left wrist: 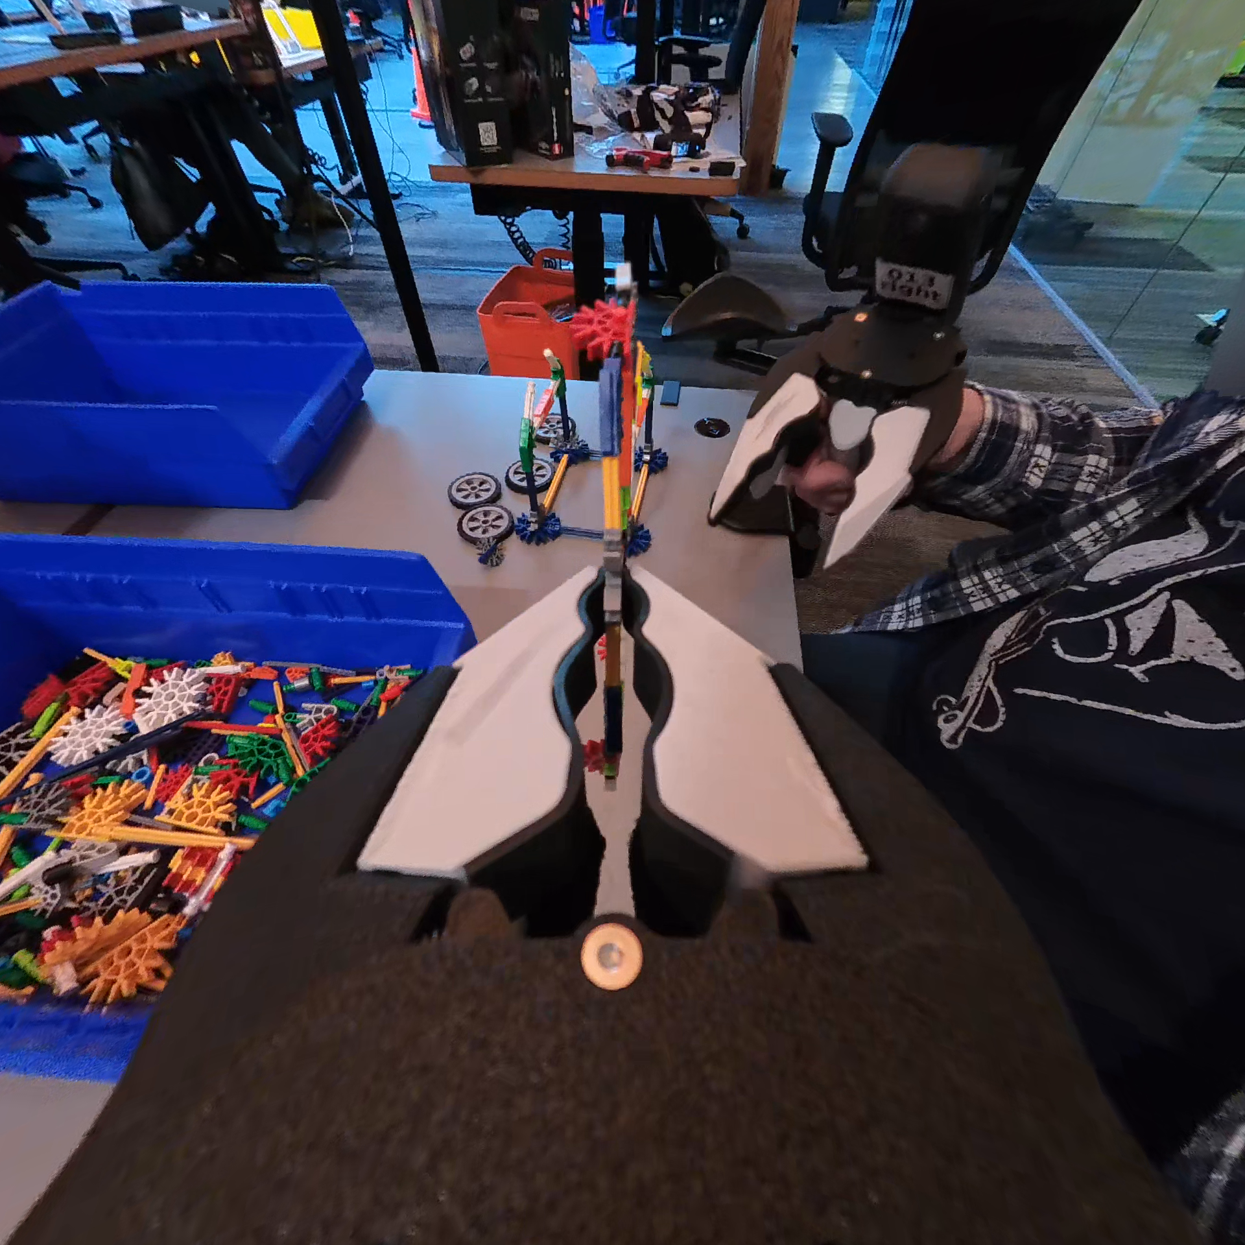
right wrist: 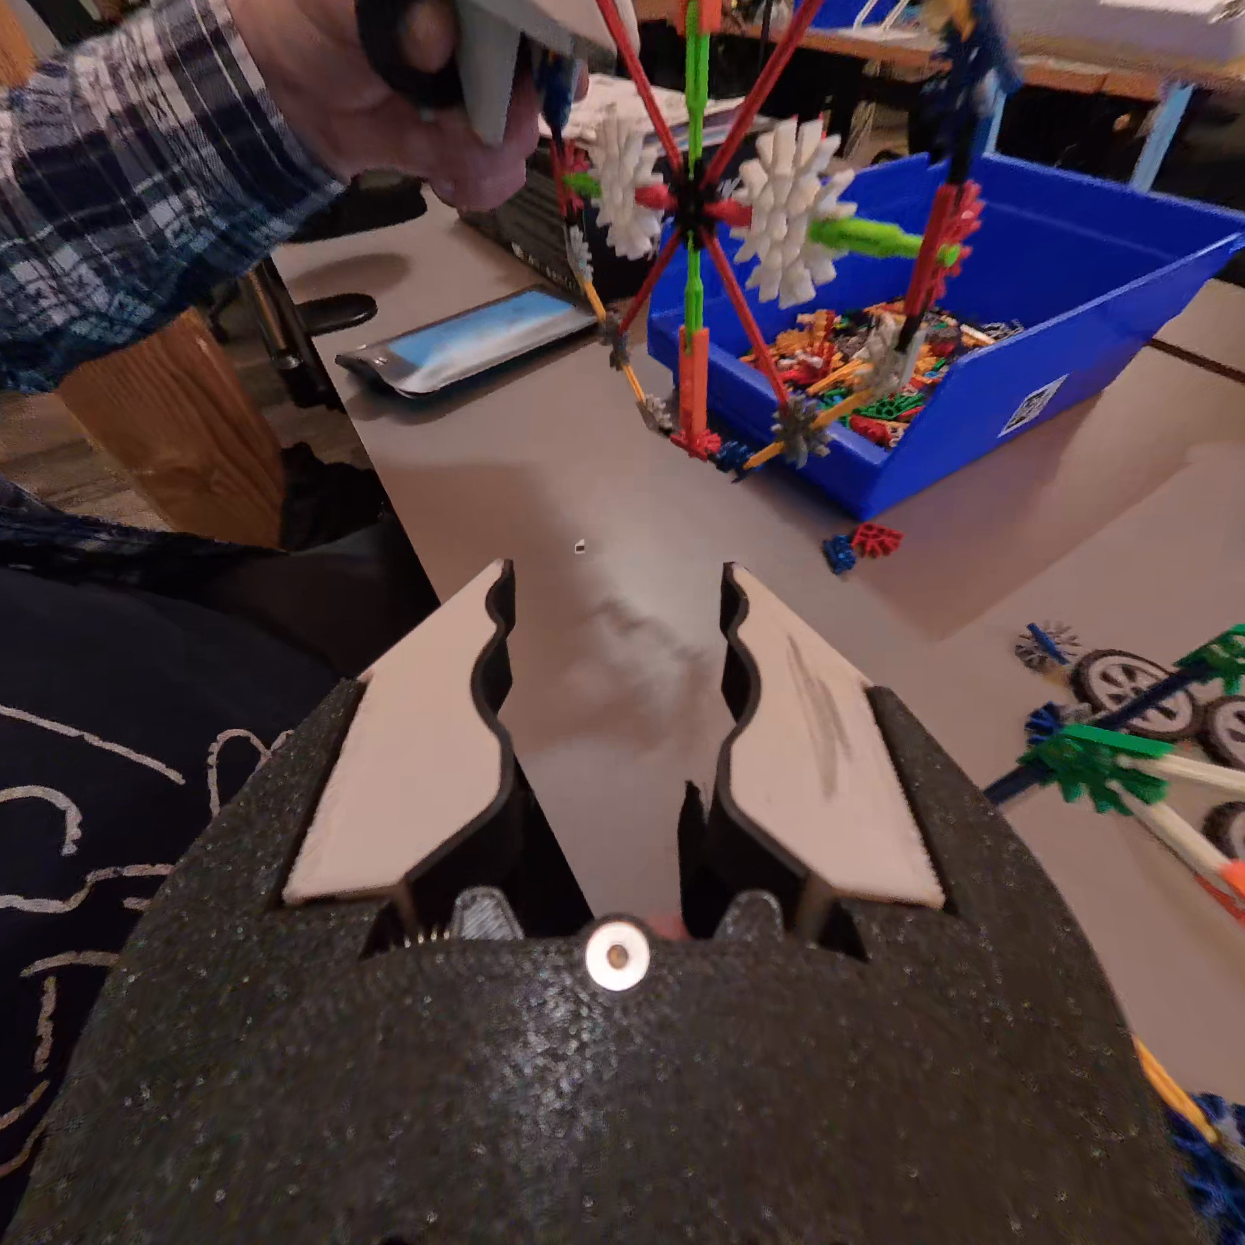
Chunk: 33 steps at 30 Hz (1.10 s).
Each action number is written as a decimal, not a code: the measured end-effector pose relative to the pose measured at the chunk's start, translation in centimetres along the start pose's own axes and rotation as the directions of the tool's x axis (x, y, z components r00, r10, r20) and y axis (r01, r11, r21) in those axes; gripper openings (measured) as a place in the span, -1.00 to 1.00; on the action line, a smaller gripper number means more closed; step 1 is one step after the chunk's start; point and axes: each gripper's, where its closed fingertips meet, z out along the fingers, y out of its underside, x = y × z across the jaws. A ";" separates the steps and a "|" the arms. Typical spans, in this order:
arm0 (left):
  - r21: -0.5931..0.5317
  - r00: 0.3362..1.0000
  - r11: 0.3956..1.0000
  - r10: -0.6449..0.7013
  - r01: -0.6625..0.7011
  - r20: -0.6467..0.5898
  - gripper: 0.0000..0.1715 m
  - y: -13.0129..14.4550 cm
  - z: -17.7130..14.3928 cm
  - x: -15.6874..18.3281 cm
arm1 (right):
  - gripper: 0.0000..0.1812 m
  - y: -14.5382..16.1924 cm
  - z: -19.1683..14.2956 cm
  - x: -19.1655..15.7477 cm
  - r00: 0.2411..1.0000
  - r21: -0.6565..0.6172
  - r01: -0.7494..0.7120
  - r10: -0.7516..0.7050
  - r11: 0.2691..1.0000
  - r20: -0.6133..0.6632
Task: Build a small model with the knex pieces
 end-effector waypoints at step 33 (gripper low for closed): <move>-0.647 0.752 0.614 0.652 -0.452 0.094 -0.16 14.9 7.3 6.4 | -0.34 4.4 -3.0 2.8 0.992 -0.096 0.032 -0.044 0.995 -0.121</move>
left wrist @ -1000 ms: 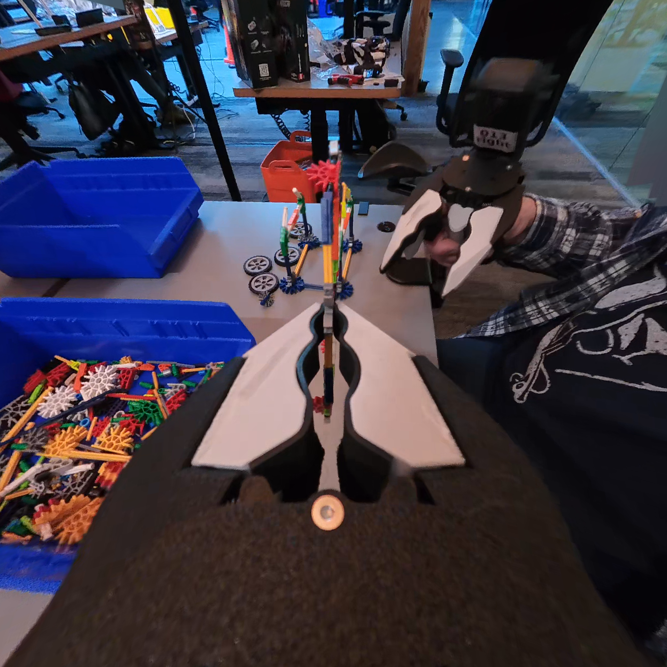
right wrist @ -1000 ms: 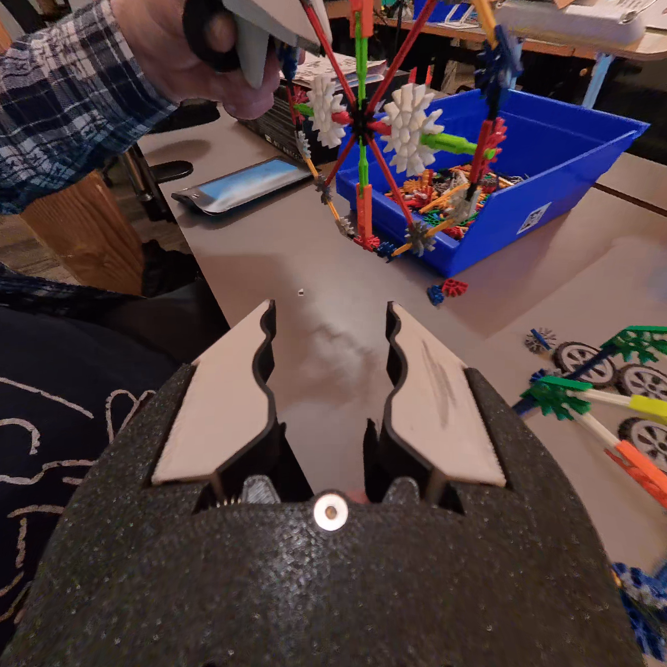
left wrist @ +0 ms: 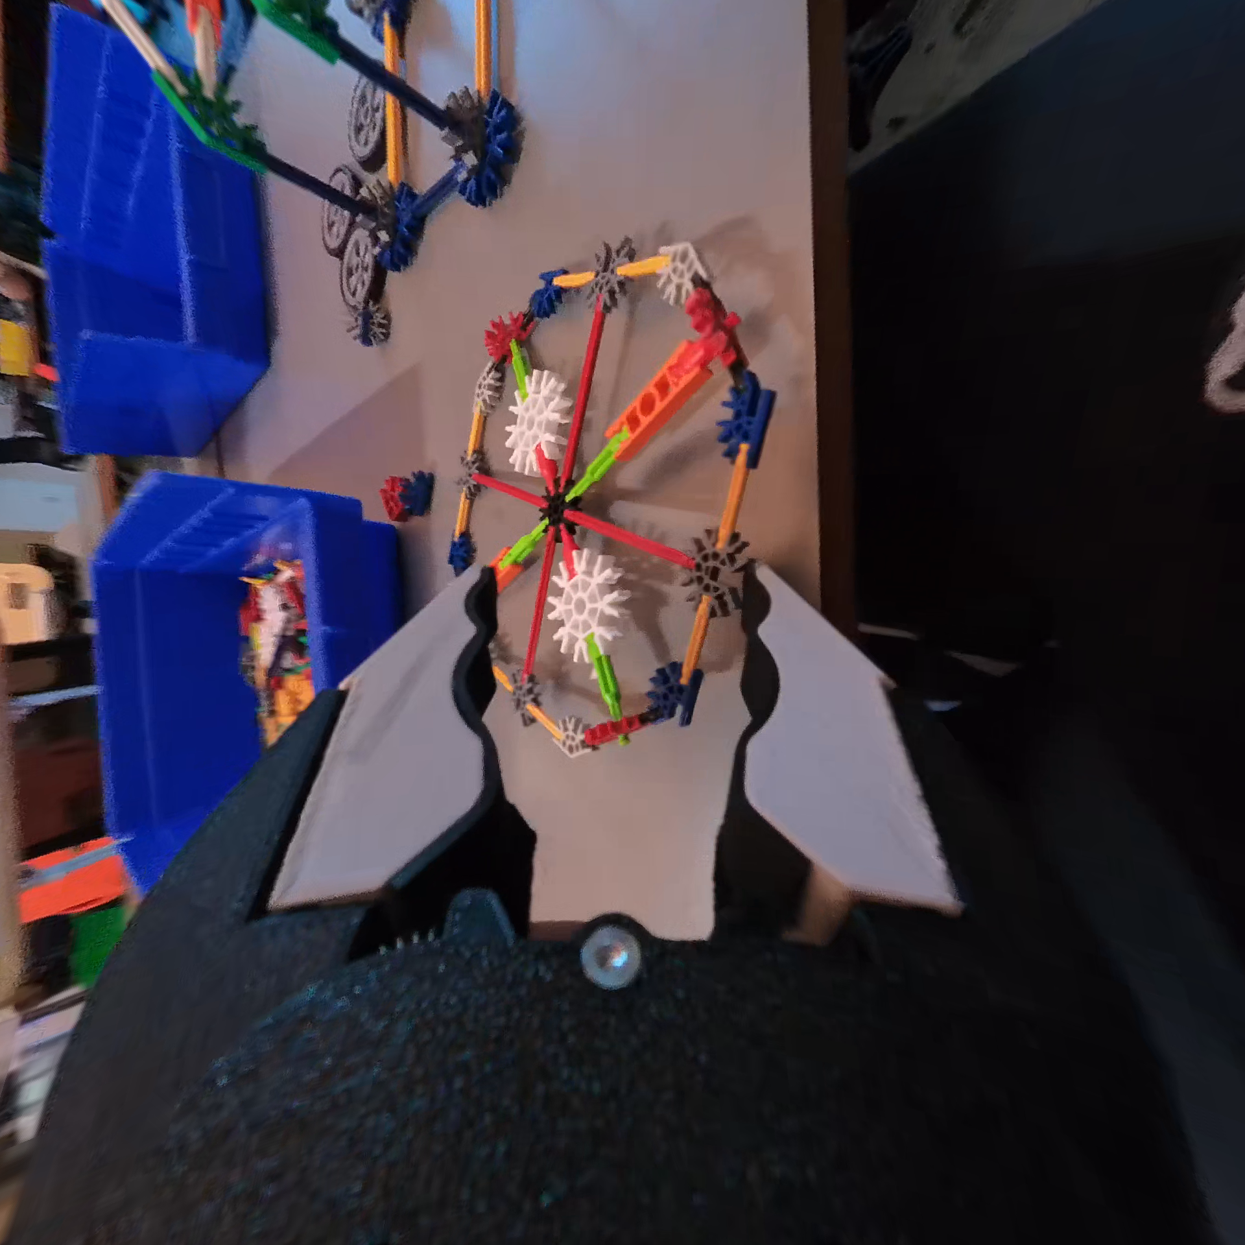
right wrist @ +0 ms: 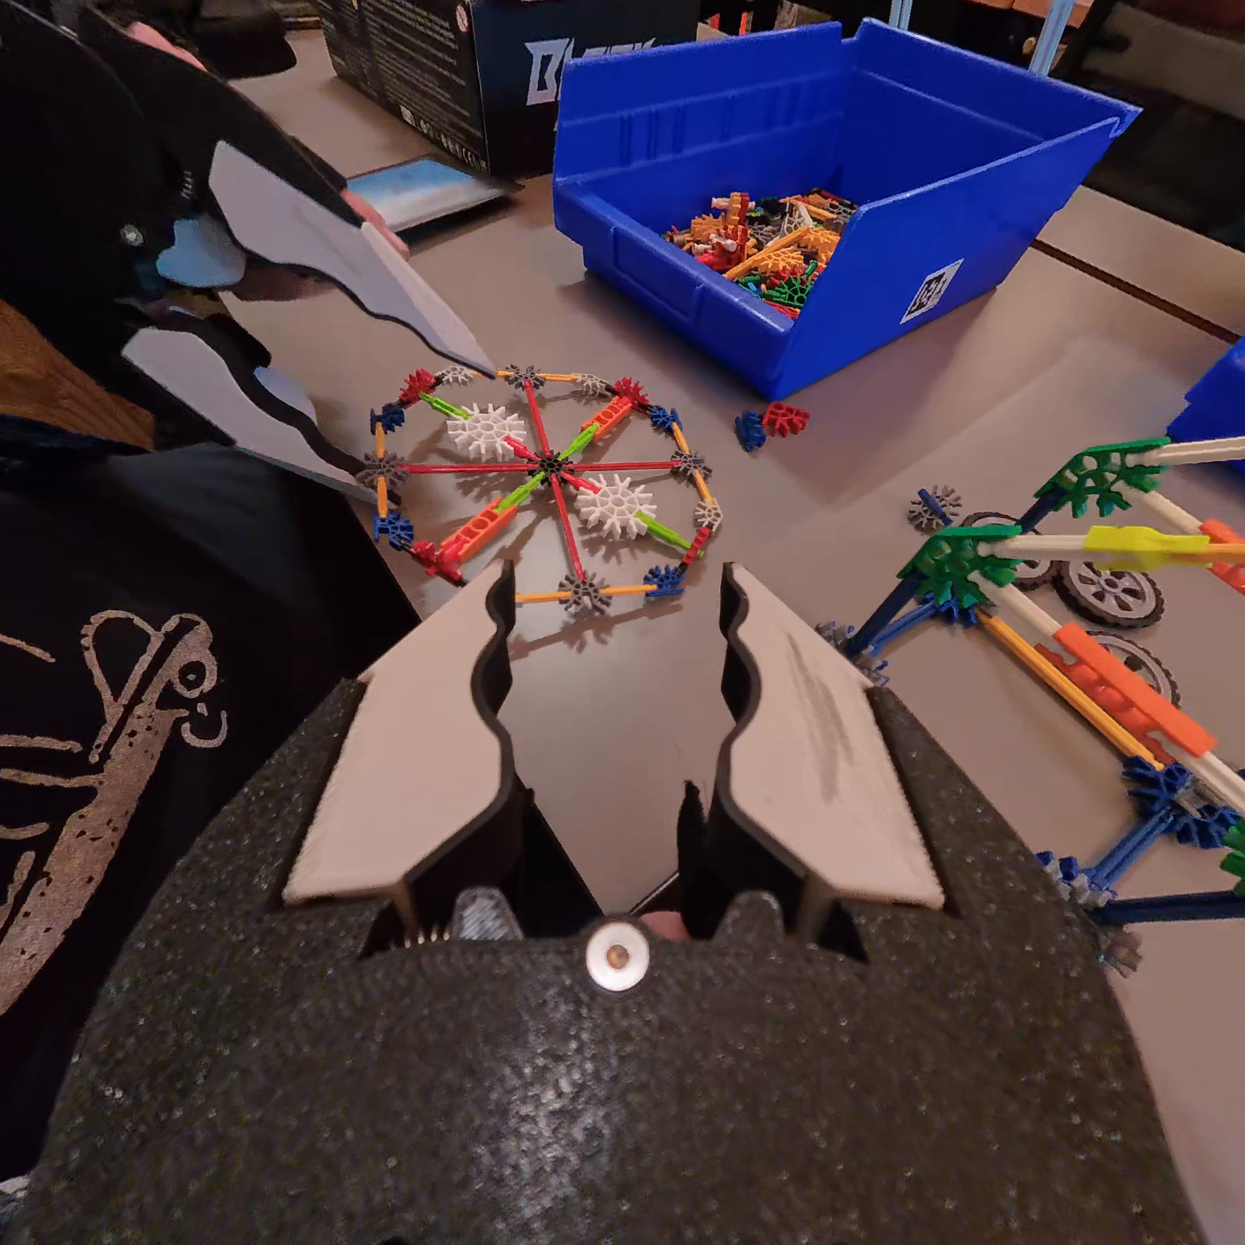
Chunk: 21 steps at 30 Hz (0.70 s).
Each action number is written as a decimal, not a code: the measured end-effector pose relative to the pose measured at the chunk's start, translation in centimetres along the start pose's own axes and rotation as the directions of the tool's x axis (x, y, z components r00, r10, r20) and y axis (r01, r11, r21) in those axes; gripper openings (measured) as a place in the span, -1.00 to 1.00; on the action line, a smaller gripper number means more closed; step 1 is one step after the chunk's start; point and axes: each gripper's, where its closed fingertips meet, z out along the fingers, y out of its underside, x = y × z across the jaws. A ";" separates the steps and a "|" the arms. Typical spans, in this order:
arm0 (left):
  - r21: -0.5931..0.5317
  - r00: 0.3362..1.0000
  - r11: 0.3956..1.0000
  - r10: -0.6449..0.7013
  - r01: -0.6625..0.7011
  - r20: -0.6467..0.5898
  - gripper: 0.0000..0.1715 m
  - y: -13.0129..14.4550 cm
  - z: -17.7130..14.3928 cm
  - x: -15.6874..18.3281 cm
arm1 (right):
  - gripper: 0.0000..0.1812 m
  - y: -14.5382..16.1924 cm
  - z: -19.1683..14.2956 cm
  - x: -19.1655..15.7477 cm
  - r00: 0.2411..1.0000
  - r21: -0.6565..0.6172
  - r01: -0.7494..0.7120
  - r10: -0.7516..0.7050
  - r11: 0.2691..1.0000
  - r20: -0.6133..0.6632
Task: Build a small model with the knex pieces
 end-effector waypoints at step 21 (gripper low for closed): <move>0.257 0.772 0.785 -0.611 0.564 0.176 0.43 12.2 -13.6 -7.9 | -0.35 -2.7 3.1 -3.3 0.991 0.066 0.037 -0.045 0.997 0.125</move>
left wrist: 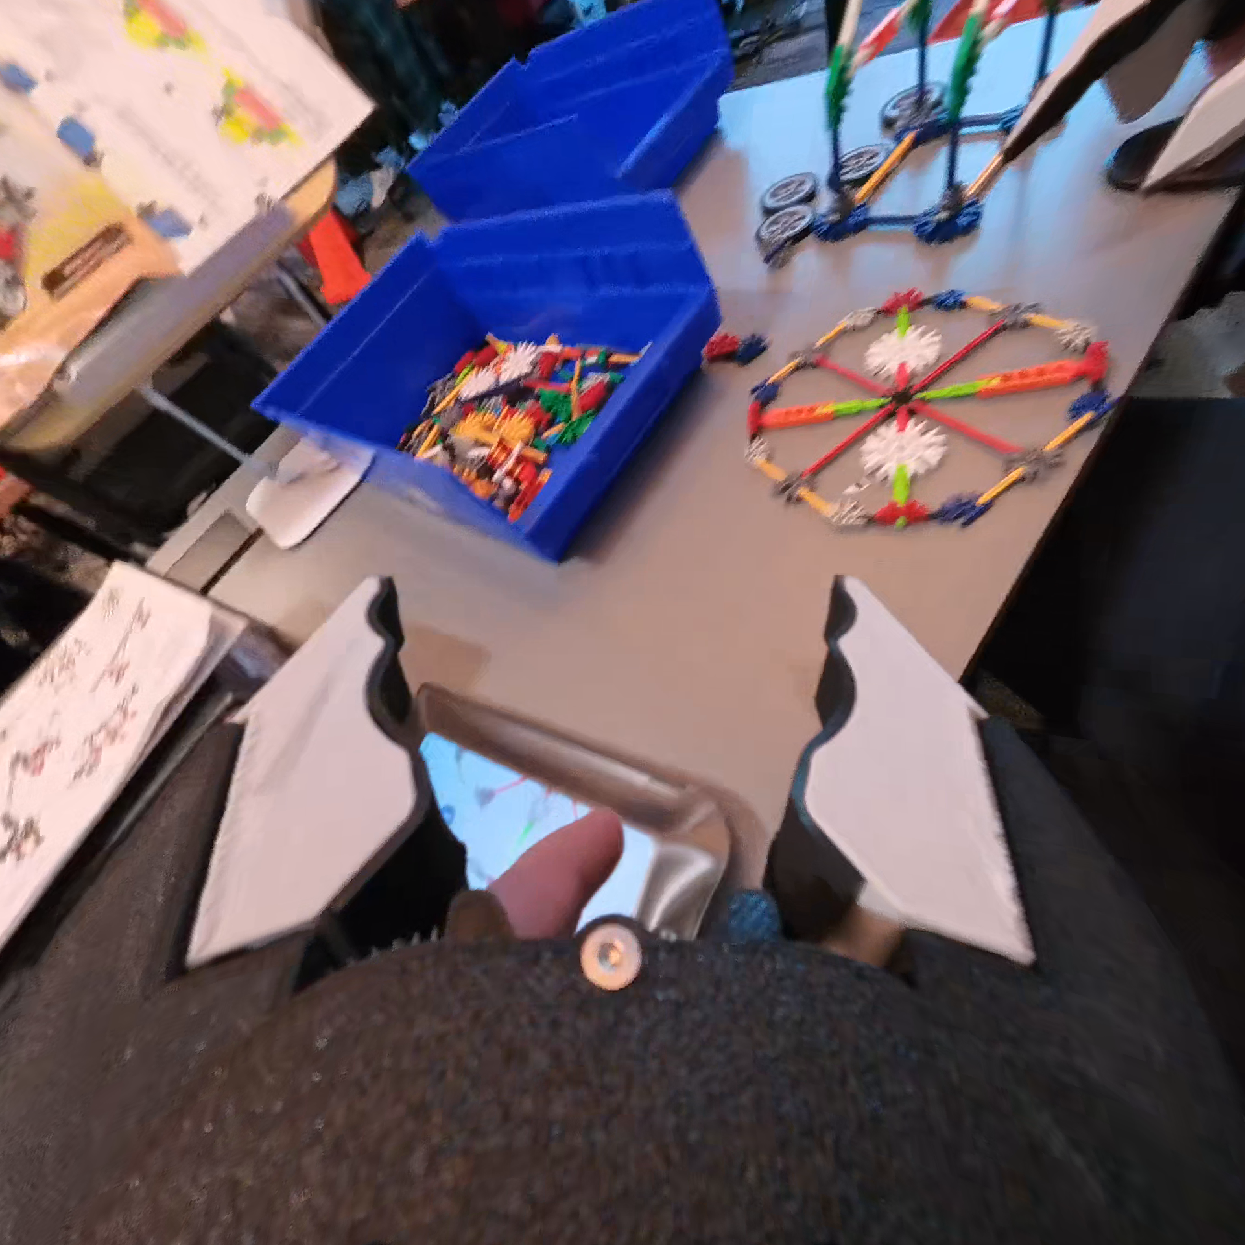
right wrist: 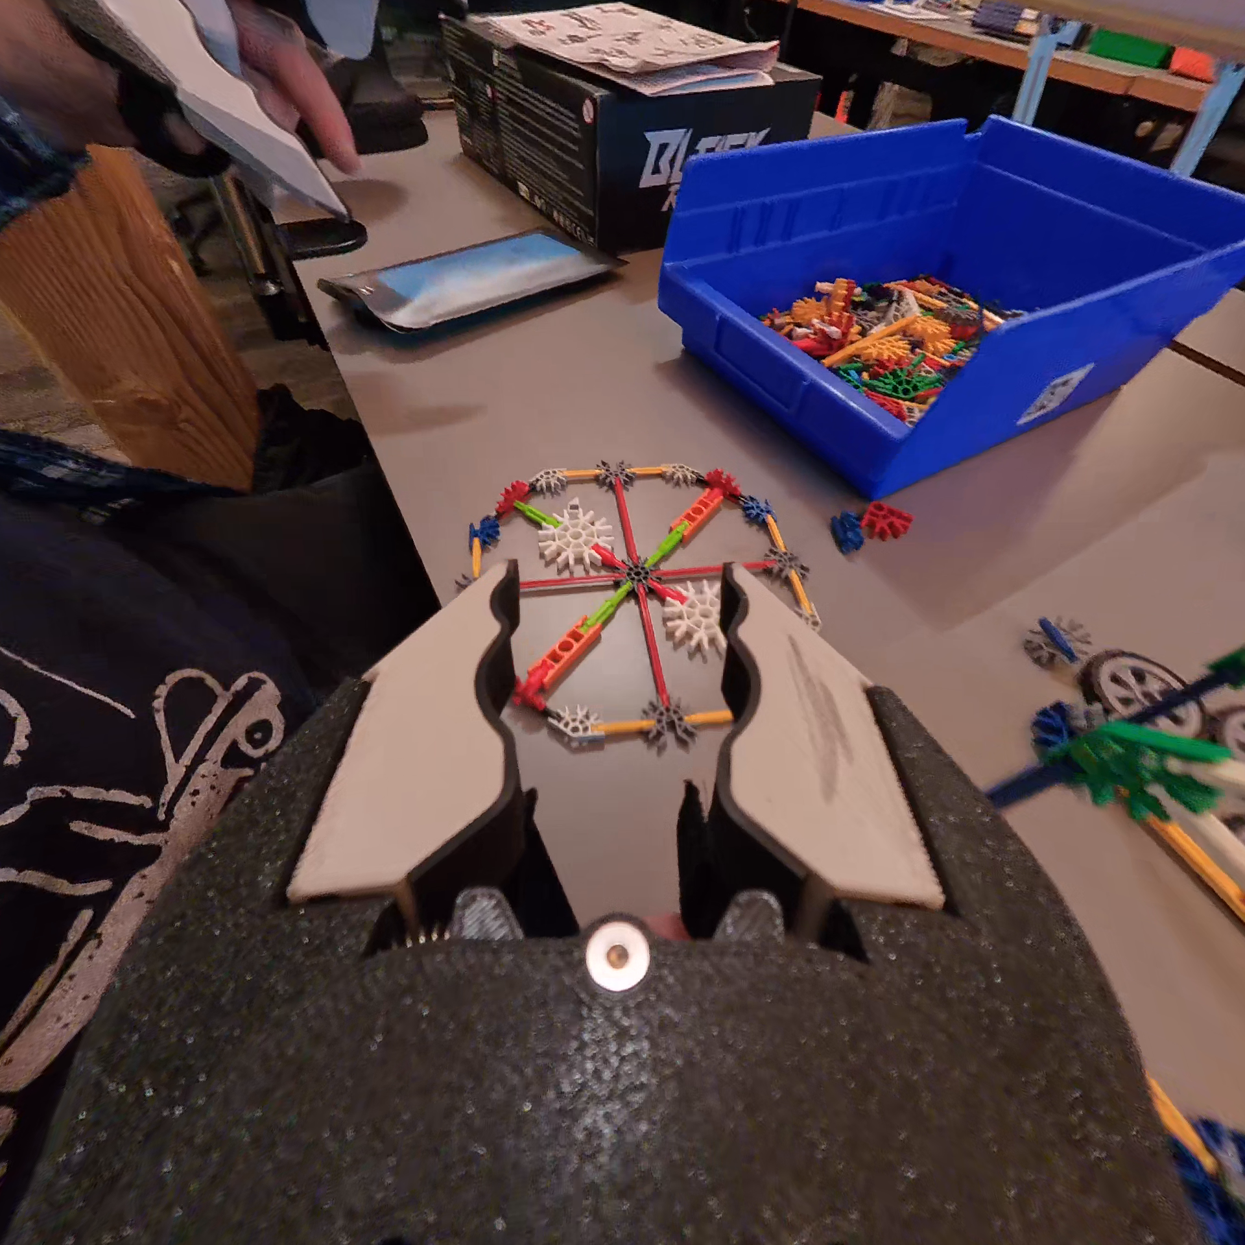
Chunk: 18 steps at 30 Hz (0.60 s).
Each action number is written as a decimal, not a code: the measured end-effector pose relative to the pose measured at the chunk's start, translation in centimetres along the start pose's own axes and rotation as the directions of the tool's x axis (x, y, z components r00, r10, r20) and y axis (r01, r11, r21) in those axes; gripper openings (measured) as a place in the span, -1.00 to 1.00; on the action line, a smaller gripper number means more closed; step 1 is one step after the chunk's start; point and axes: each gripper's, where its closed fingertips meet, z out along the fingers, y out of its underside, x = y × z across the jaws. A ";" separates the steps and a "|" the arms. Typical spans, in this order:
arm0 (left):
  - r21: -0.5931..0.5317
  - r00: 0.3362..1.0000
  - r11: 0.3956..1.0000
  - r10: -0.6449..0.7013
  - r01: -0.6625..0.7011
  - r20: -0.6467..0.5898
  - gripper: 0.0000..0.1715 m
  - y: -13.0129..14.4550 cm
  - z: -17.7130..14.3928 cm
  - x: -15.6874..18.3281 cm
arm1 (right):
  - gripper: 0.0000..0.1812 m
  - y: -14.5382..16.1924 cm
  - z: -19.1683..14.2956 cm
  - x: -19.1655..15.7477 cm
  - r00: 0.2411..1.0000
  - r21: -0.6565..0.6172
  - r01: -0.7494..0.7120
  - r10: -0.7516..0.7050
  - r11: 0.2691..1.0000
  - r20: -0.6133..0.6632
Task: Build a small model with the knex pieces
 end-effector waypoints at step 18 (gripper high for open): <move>-0.178 0.980 0.984 -0.033 -0.003 -0.198 0.81 9.3 3.2 0.5 | -0.36 -0.5 4.3 1.8 0.996 0.016 -0.087 0.086 0.996 0.032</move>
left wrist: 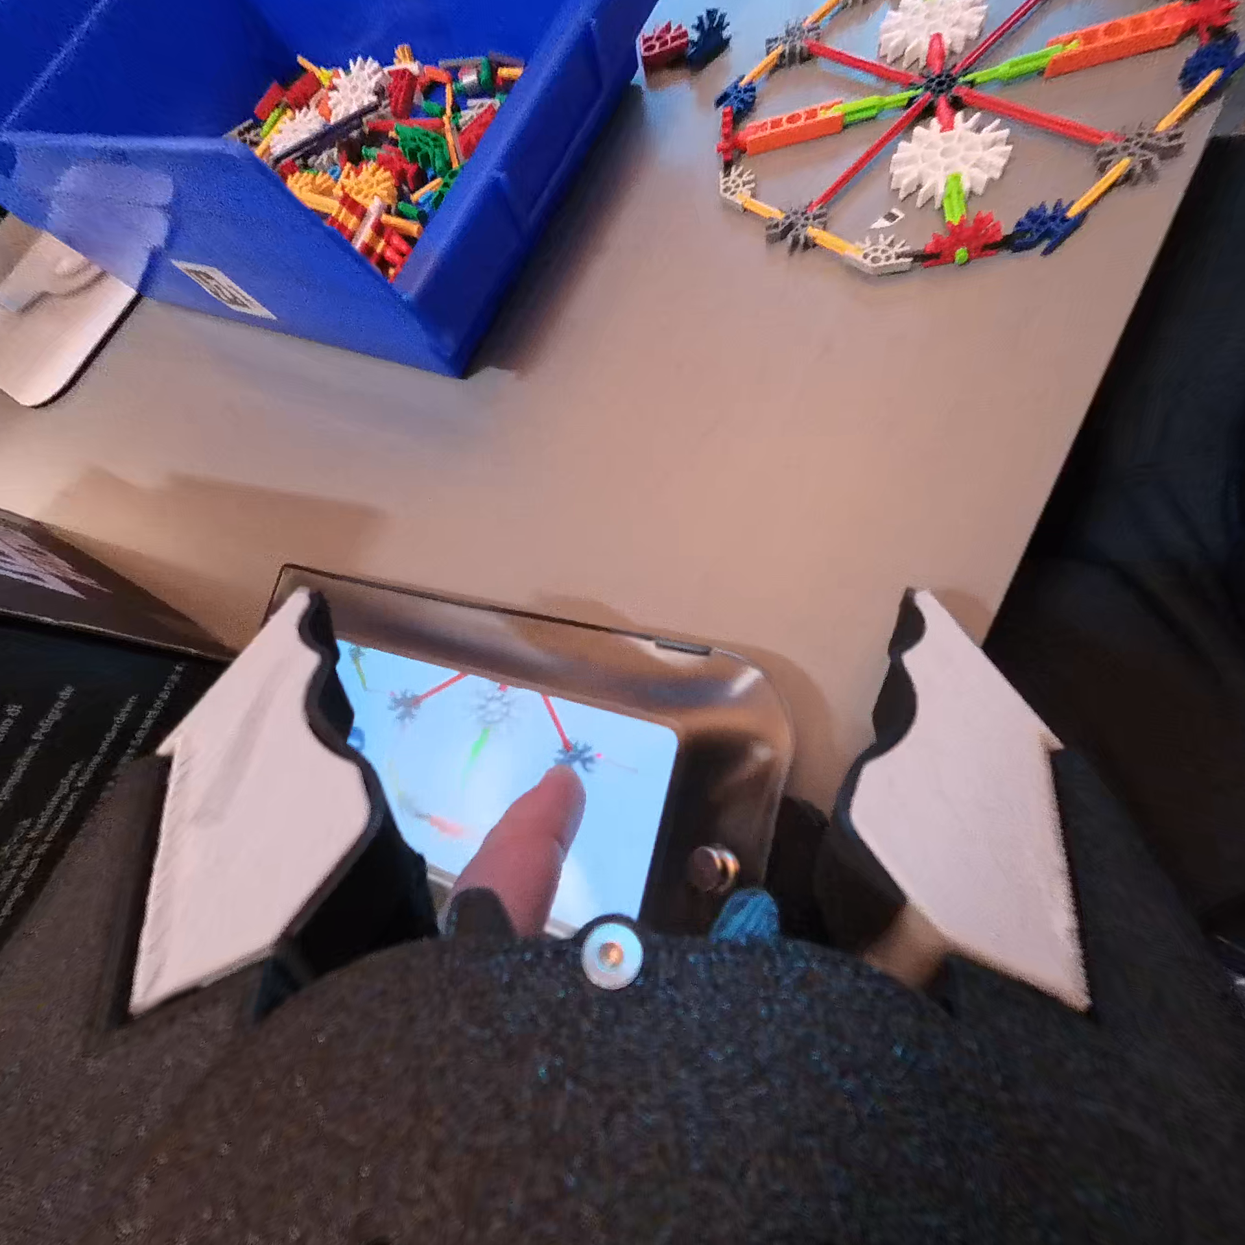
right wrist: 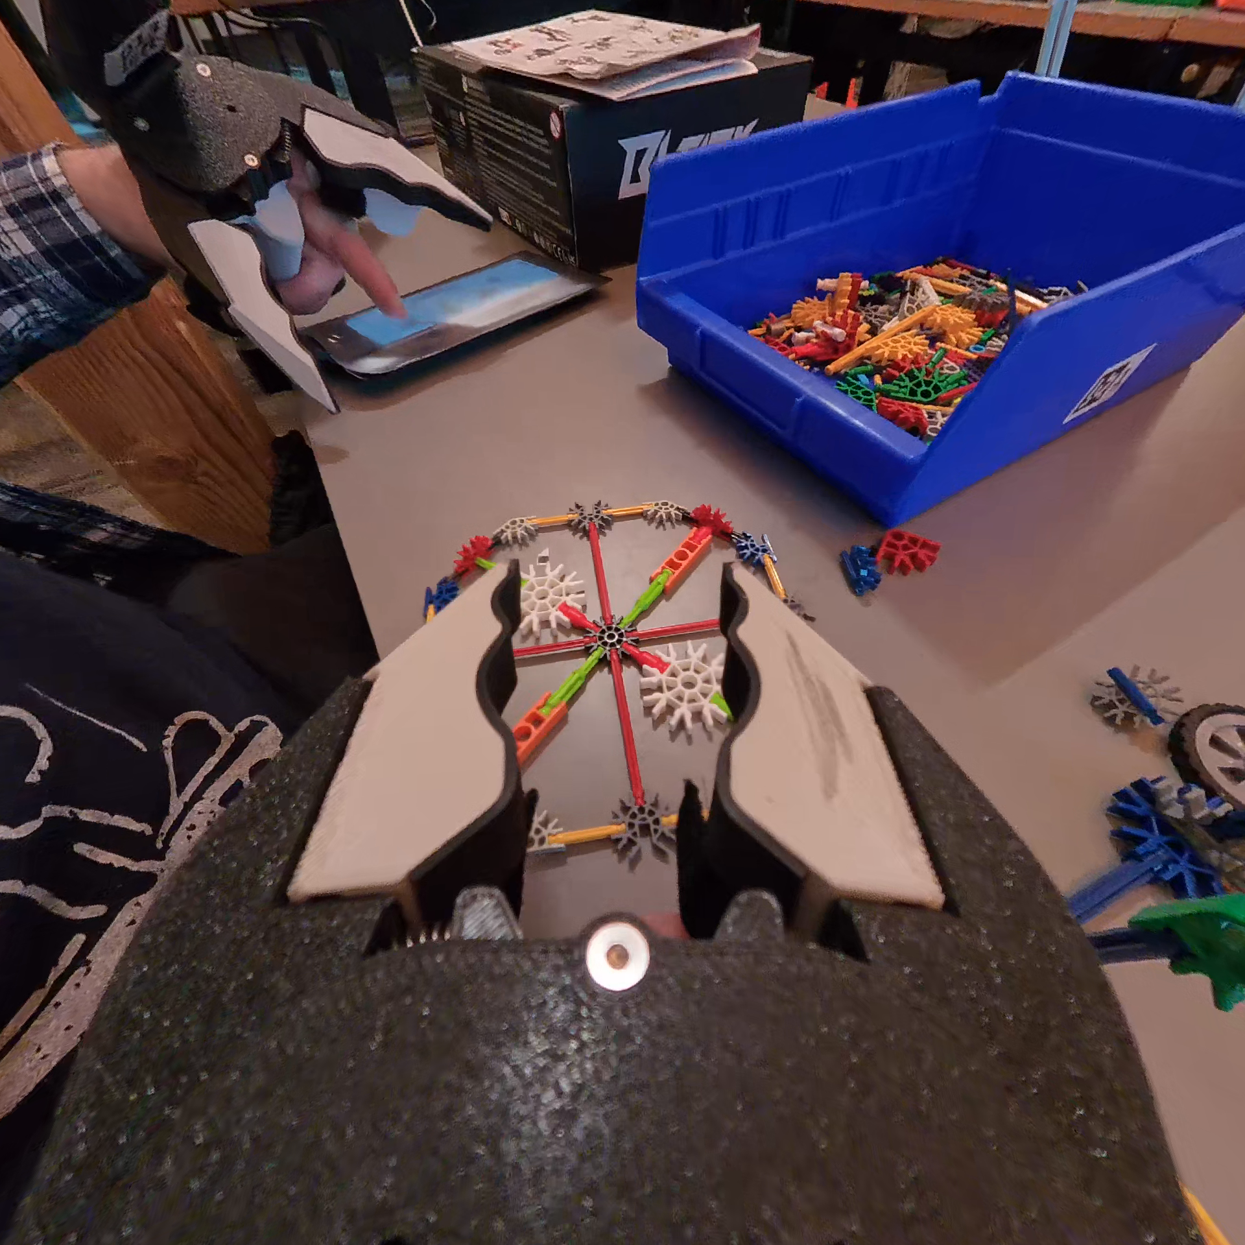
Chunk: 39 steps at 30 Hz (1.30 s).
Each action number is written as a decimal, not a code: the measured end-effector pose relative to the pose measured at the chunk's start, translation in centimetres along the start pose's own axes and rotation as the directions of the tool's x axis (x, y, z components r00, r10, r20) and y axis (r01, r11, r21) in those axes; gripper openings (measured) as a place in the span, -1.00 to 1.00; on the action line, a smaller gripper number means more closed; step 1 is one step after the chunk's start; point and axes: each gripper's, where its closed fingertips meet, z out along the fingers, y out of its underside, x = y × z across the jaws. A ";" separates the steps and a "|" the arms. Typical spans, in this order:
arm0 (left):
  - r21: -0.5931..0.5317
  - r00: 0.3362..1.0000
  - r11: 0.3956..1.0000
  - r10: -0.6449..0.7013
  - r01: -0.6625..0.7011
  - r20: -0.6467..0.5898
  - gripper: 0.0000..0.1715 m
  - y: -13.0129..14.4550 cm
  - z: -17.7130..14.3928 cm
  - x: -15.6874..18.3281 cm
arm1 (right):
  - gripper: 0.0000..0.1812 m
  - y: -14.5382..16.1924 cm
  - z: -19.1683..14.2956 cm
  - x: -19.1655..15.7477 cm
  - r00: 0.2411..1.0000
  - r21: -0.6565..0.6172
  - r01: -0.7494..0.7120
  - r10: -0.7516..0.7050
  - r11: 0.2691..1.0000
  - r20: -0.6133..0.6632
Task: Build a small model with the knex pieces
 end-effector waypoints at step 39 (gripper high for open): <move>0.075 0.998 0.995 -0.059 0.061 -0.018 0.81 0.9 -3.6 -2.9 | -0.36 -0.1 0.0 1.6 0.988 0.051 -0.146 0.144 0.988 0.047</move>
